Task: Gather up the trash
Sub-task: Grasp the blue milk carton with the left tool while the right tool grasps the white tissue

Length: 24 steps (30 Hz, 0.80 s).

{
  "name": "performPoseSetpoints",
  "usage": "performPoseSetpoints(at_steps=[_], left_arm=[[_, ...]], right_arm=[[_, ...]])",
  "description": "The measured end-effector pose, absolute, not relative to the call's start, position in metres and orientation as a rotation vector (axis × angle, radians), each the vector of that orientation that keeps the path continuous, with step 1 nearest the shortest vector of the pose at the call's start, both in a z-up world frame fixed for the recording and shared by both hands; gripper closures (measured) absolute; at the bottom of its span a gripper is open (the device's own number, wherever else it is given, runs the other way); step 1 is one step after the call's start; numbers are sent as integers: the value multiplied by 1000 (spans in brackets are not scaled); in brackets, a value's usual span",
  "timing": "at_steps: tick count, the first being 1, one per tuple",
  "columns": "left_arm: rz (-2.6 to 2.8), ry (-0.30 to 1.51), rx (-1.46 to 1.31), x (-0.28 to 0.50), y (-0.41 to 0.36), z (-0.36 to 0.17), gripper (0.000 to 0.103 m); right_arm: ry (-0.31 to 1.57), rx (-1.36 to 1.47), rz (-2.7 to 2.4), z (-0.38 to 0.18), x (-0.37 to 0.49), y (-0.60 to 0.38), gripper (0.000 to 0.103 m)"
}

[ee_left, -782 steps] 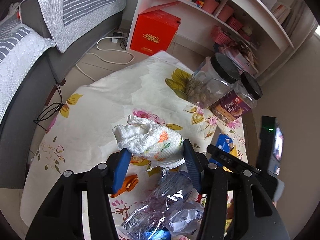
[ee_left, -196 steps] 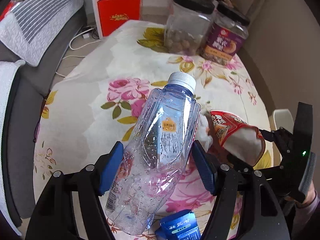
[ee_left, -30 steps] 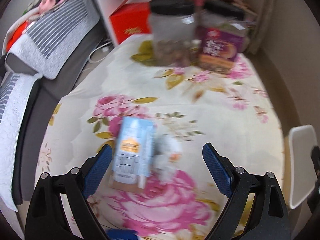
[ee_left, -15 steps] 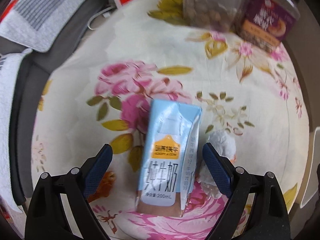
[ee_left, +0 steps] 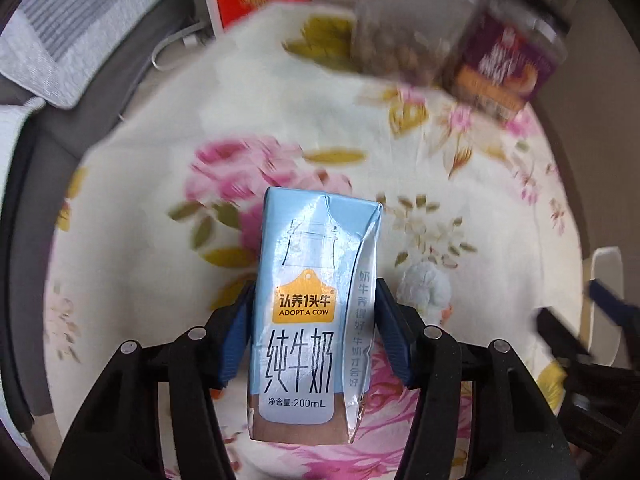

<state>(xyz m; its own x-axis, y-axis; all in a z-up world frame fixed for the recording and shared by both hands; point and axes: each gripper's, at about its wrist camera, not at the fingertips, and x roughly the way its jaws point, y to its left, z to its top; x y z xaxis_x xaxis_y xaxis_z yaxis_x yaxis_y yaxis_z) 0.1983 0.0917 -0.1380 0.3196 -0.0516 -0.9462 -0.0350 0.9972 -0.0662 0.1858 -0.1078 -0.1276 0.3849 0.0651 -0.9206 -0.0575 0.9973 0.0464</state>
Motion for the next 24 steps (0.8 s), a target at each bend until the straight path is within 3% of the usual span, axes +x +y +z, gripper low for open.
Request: performPoseSetpoints(at_steps=[10,12,13,14,15,16,24], left_arm=[[29,1079,-159,175,144,-80,46],[40,1084,-163,173,149,-82,46],[46,1091,-165,172,152,-85,46],[51,1097,-171,171,155,-88,46],[52,1103,-175,171,157,-89,46],[55,1110,-180,171,159,-92,46],[81,1086,-195,167,167,-89,46]], right_arm=[[1222,81,210,-156,201,-44,11],[1235,52,221,-163,201,-33,17],[1246,36,226,-167,201,-30,26],[1257,24,230,-171,201,-27,41],[1250,-7,224,-172,201,-25,45],[1233,-10,233,-170,200,-24,64],[1095,17,261,-124,197,-29,67]])
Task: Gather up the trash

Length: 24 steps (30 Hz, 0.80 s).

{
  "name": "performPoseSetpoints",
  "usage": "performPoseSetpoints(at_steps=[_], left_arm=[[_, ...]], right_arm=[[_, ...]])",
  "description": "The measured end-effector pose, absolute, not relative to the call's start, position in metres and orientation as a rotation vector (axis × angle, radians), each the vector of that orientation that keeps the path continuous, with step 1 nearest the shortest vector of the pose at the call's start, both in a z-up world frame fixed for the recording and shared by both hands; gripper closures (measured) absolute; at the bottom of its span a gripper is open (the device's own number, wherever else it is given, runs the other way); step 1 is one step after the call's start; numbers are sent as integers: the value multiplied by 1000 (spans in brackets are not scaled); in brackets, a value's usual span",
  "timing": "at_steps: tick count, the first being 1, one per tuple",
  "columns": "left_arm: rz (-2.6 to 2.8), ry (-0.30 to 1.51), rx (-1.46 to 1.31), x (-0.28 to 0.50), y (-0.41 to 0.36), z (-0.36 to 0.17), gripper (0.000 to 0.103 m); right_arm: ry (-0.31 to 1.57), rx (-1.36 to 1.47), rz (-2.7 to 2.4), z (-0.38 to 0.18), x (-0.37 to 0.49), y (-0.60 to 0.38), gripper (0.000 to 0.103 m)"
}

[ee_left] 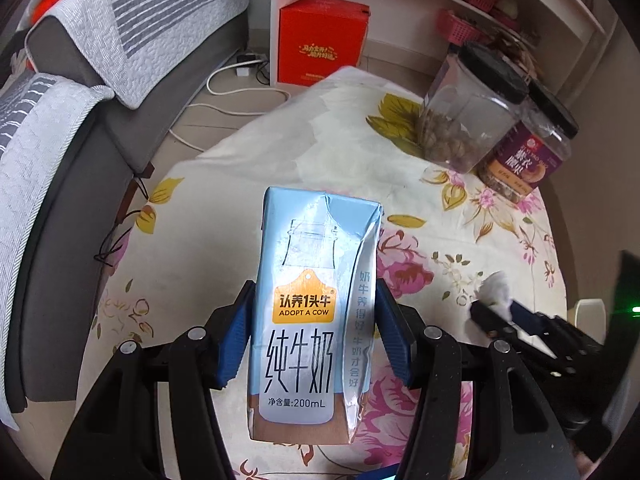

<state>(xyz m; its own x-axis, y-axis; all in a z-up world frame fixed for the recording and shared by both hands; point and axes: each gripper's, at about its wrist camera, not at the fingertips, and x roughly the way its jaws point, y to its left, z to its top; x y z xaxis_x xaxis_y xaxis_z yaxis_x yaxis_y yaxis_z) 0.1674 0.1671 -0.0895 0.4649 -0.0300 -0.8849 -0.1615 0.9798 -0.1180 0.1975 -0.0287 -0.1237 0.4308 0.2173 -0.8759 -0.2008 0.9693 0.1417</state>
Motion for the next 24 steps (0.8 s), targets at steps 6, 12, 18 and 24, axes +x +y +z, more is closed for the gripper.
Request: performPoseSetpoints(at_steps=[6,12,18,24], left_arm=[[70,1043,-202,164,159,-73,46],[69,997,-207,156,147,-56,46],[71,973,-201,148,130,-51,46],[95,926,-166,142,109,-48,46]], right_arm=[[978,29,242,-86,189,-44,67],[912,27,208,-68,183,-59,66],[866,18,169,-58,172,-73,66],[794,10,105,-45,160,-89,66]])
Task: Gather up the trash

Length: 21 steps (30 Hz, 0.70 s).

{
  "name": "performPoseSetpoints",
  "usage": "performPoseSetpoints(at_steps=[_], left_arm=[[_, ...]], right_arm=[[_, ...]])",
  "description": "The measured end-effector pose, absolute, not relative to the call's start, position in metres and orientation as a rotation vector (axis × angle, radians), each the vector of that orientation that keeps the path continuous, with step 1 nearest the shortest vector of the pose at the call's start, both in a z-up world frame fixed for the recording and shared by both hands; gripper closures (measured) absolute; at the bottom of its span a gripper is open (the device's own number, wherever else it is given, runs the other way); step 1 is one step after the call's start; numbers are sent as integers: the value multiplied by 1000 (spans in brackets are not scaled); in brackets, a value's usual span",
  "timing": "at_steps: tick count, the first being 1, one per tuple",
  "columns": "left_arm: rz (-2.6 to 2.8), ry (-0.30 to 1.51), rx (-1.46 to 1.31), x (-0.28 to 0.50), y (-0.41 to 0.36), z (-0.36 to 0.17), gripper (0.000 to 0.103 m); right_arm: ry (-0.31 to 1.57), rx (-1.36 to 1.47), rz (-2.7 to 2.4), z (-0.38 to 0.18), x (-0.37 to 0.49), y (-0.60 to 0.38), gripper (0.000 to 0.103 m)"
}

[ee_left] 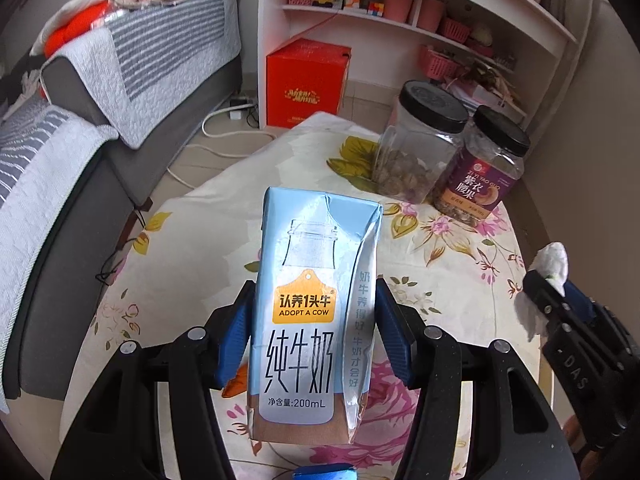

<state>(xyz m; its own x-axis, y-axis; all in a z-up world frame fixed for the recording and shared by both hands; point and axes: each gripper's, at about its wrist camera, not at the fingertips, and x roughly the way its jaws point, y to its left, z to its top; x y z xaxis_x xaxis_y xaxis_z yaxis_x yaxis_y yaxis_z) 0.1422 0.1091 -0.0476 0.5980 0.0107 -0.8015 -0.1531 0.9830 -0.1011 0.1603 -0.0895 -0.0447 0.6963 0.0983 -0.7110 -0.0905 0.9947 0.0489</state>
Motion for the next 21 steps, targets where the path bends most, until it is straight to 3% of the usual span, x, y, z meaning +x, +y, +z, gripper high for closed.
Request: performPoseSetpoints(at_steps=[21], left_arm=[[25,826,-78,137,25,-33,46]], right_arm=[[718,13,-10,-28,140,-148,66]])
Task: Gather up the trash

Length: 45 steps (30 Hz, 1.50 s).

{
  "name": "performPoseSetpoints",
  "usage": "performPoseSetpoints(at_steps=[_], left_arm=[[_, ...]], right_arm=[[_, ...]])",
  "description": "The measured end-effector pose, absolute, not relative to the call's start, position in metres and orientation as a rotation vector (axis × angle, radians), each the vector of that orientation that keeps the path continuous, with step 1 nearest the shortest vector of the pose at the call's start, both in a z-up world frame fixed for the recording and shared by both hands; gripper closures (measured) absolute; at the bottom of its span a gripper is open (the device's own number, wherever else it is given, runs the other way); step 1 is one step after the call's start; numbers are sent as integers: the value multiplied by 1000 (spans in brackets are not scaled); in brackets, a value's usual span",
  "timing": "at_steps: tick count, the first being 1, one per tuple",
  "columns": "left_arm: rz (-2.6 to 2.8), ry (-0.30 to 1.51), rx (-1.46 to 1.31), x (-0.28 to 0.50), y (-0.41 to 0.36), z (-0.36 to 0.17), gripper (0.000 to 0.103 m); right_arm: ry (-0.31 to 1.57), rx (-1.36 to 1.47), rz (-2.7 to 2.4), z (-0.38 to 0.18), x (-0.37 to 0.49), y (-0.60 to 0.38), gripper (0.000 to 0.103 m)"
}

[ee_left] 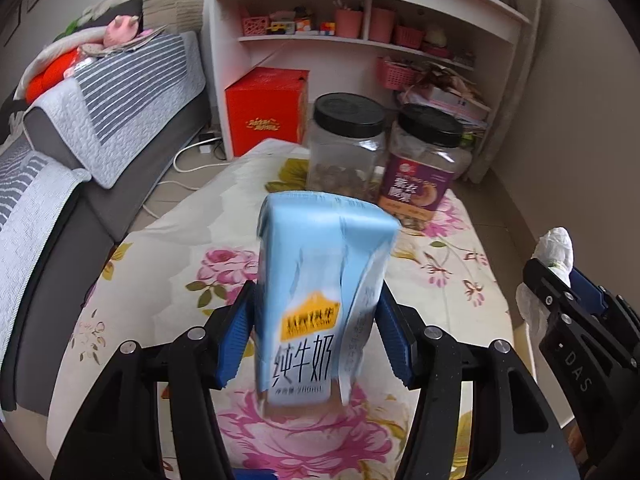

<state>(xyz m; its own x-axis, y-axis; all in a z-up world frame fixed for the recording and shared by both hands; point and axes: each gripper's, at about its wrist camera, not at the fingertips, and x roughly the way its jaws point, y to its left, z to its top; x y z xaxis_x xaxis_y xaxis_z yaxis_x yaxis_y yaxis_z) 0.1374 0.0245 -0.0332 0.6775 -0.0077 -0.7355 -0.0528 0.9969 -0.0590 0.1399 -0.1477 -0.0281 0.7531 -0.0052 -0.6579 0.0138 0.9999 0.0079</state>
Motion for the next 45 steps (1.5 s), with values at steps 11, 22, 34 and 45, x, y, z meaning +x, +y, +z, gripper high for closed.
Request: performPoseSetpoints(at_steps=[11,22,34,45], left_arm=[[-65,807,-32,132,-7,-29,74],[-162,1050,33,172,-31,-80,18],[-211,1196,428,245,-104,-140,18],[-146,1139,411,260,-78,-151,68]], right_arm=[[717,30,-63,-22,130,-184,66],[731,121,-129,-18,122,-234,65],[738,172,-186,-11,125,-279,65],[769,145,-160,-18,137,-266,65]])
